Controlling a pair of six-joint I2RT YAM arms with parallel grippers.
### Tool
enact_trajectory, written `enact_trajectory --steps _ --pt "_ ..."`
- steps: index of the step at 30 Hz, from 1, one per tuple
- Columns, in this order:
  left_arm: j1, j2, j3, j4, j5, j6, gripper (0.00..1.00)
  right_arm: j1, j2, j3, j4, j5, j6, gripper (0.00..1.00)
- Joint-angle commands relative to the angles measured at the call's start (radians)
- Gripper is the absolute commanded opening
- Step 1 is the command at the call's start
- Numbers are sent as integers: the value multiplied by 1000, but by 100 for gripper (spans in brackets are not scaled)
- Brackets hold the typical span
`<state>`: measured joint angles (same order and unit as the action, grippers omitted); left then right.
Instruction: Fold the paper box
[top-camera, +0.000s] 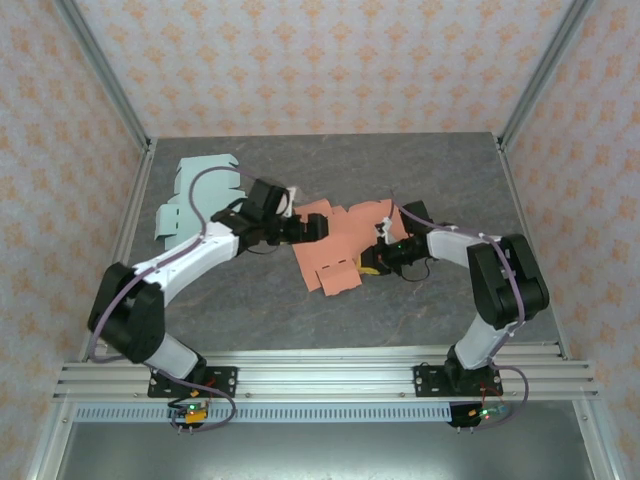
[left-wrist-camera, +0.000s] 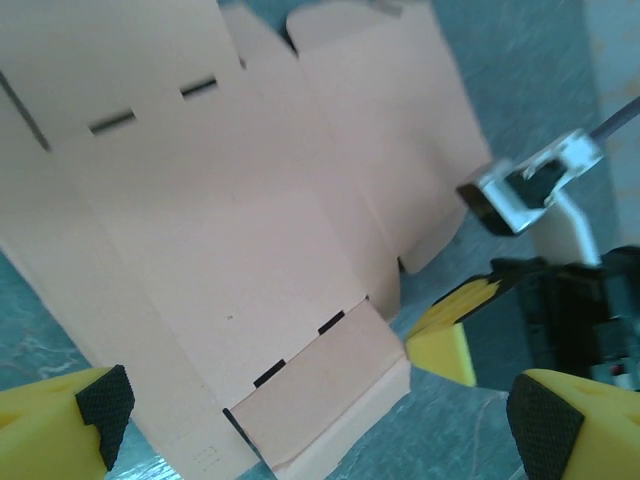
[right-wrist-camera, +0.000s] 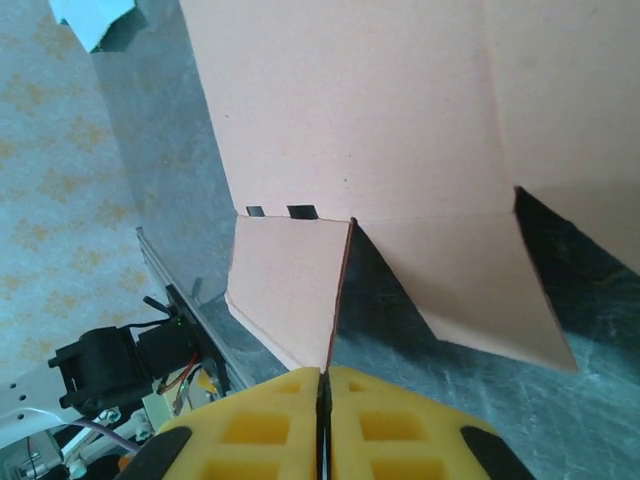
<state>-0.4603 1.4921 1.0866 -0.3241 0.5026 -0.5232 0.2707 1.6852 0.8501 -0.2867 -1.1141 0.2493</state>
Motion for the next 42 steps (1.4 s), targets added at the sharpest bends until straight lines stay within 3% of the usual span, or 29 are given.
enact_trajectory --steps 1,6,10,16,30,35,42 --pt "51 -49 -13 -53 -40 3 100 2 -34 -18 28 51 34 26" --pt "70 -17 -105 28 38 -37 100 6 30 -45 75 61 57 36" --pt "33 49 -160 146 76 -67 100 46 65 -44 108 64 71 38" --pt "-10 117 -145 171 46 -60 100 103 92 -15 148 60 107 33" --pt "-31 242 -115 288 130 -160 96 137 165 44 153 -2 95 30" --pt "-37 257 -114 328 147 -192 96 144 186 70 152 -29 99 25" --pt "-31 203 -127 330 160 -196 97 144 161 73 213 -56 176 11"
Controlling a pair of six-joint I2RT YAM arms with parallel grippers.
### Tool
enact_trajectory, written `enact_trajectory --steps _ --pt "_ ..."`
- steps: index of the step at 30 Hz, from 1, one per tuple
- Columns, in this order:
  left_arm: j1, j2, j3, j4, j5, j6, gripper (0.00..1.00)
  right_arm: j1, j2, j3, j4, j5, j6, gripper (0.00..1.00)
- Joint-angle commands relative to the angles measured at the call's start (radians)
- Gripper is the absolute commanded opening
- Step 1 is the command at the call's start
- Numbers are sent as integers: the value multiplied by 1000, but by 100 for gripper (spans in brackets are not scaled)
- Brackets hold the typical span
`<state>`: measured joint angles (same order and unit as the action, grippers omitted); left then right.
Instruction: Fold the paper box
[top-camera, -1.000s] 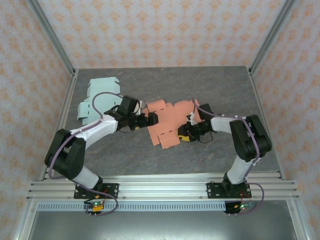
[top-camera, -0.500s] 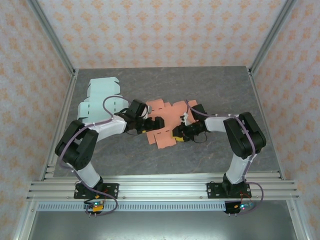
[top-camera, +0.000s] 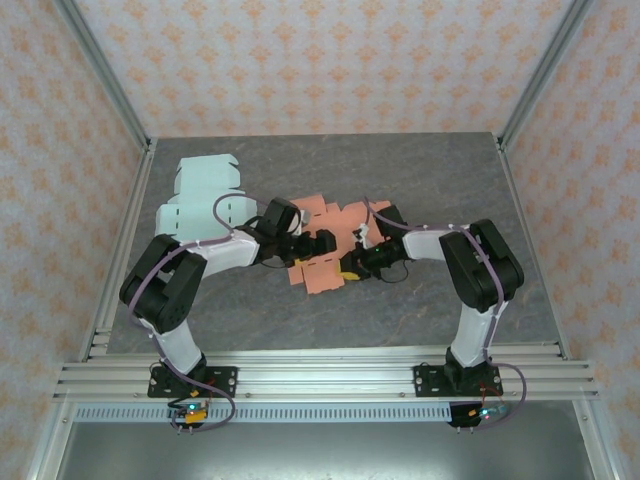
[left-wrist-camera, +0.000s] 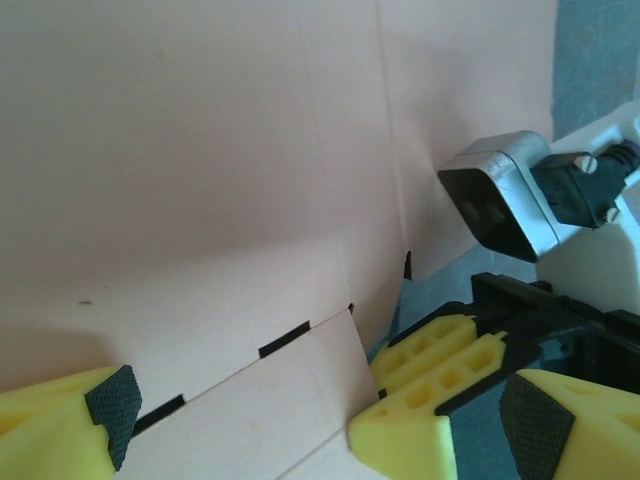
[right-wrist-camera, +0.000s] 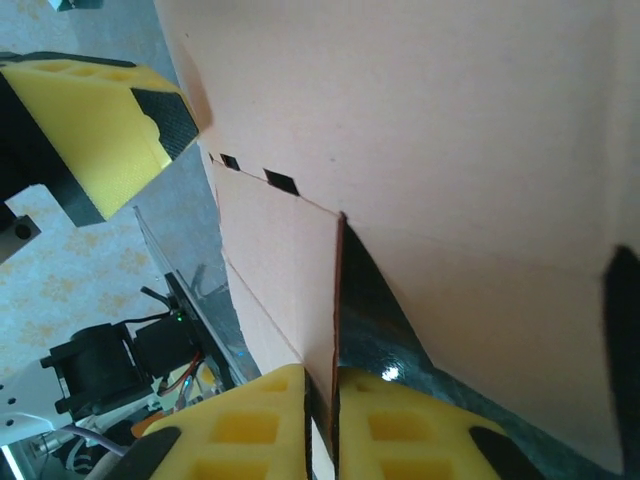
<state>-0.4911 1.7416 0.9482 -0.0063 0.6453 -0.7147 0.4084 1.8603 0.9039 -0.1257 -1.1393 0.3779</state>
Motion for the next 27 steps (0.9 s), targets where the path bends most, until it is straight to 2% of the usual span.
enact_trajectory --steps 1,5,7,10,12,17,23,27 --pt "5 -69 17 -12 13 13 97 7 -33 13 75 -33 75 11" --pt "73 -226 60 -191 -70 95 99 7 -132 4 88 -24 162 10" --pt "132 -301 92 -291 -134 108 100 7 -194 9 78 -19 190 10" --pt "210 -362 105 -350 -158 92 100 7 -262 35 58 -9 211 9" --pt "243 -377 83 -318 -118 75 100 7 -292 57 49 -6 220 8" --pt "255 -368 28 -201 -52 20 100 7 -322 72 143 -28 311 7" --pt "254 -370 -80 -7 -47 -178 100 6 -371 79 206 -4 396 4" --pt "255 -373 -131 38 -86 -332 100 7 -404 88 220 34 425 2"
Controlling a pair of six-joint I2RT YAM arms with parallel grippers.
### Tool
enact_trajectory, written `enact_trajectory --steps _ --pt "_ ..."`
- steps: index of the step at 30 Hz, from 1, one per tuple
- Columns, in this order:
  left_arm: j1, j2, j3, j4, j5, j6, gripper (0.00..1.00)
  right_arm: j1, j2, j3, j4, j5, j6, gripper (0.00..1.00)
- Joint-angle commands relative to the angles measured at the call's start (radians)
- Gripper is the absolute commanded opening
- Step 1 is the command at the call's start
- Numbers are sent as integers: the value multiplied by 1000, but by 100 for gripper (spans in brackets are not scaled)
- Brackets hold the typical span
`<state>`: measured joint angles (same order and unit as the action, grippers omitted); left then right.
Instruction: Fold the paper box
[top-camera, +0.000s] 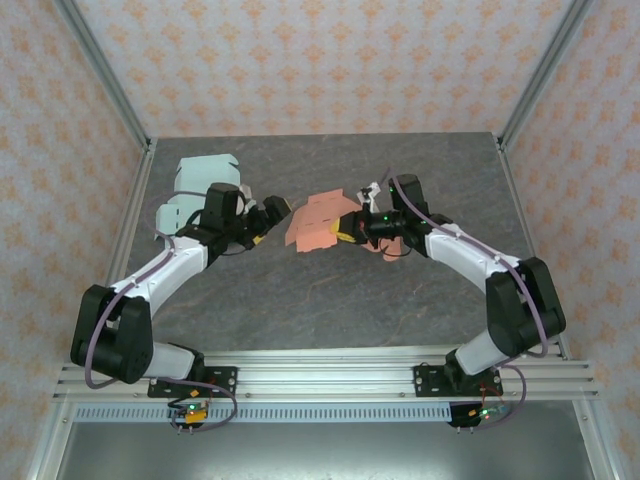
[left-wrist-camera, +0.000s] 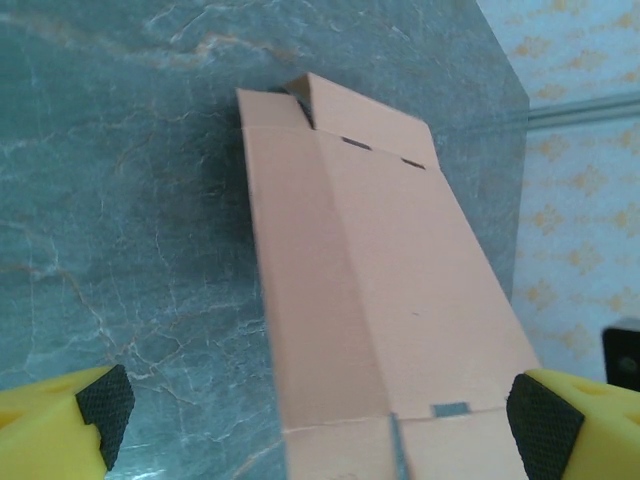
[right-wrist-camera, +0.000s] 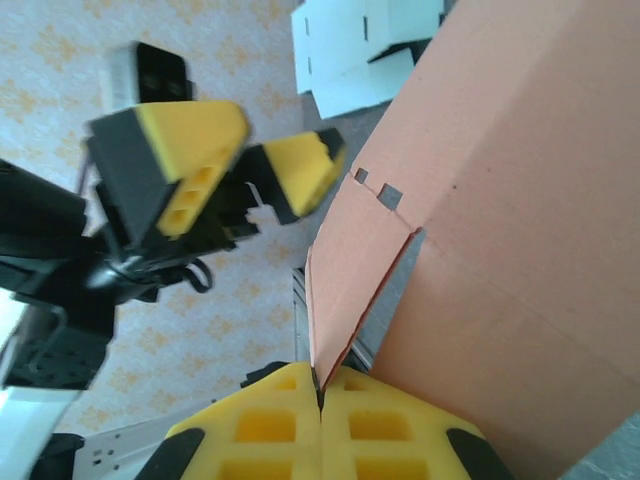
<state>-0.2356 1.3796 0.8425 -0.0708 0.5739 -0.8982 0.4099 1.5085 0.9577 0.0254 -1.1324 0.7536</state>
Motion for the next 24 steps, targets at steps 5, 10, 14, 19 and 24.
enact_trajectory --steps 5,10,14,19,24 --pt "-21 -17 -85 207 -74 -335 100 5 -53 26 130 30 107 2" --pt "-57 8 -58 204 -147 -471 100 5 -61 6 174 38 146 1" --pt "-90 28 -50 242 -207 -581 96 6 -71 -11 201 43 171 0" --pt "-125 48 -17 247 -254 -647 75 10 -86 -23 208 54 183 0" --pt "-133 59 -2 267 -284 -707 57 34 -84 -17 208 60 182 0"
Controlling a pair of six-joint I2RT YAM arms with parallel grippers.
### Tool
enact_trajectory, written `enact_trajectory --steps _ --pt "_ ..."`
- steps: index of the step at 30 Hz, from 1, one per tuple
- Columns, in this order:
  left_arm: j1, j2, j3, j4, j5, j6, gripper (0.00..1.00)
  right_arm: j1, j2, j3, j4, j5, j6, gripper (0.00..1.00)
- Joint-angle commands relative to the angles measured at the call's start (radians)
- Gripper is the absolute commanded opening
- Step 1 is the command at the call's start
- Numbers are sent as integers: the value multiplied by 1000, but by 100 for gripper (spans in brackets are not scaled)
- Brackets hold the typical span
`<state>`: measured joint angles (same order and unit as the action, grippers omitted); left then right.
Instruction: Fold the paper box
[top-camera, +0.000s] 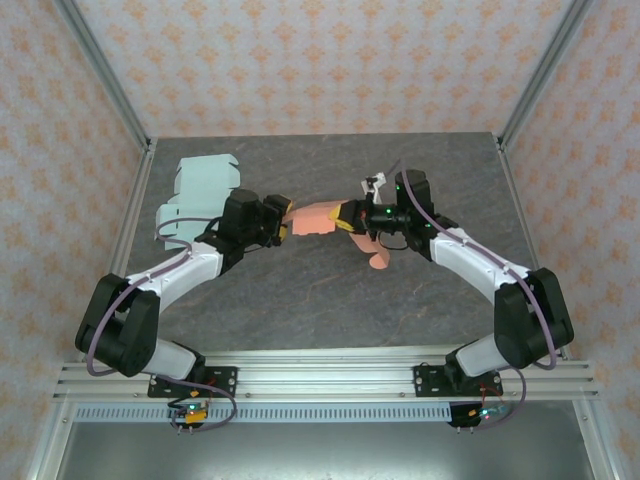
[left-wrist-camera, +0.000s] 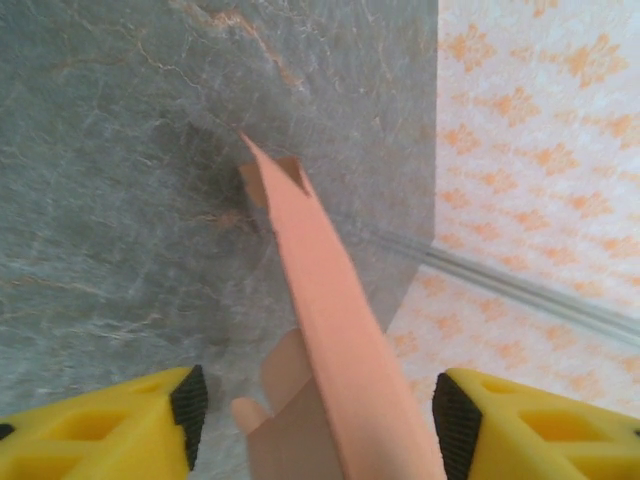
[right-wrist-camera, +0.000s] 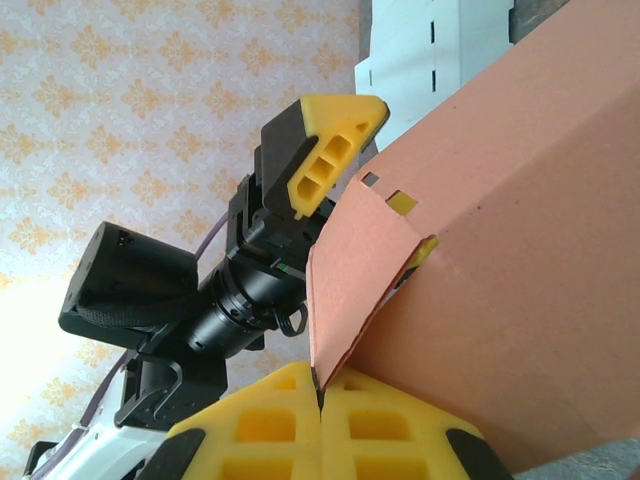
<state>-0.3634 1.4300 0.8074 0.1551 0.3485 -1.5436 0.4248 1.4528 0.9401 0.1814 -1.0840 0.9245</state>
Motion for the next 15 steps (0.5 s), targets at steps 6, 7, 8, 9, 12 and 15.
enact_trajectory --steps 6,7,8,9,12,15 --pt "-13 6 51 7 -51 -92 15 30 -31 -3 50 32 10 0" --pt "-14 0 47 0 -54 -92 13 29 -35 -4 49 36 10 0" --pt "-14 -9 41 -12 -60 -94 10 30 -41 -6 42 43 9 0" --pt "-14 -20 34 -20 -67 -96 7 30 -45 -7 37 48 7 0" --pt "-15 -61 25 -64 -101 -90 0 30 -61 -5 -13 66 -20 17" --pt "-10 -89 69 -168 -122 -34 0 30 -84 10 -125 97 -91 65"
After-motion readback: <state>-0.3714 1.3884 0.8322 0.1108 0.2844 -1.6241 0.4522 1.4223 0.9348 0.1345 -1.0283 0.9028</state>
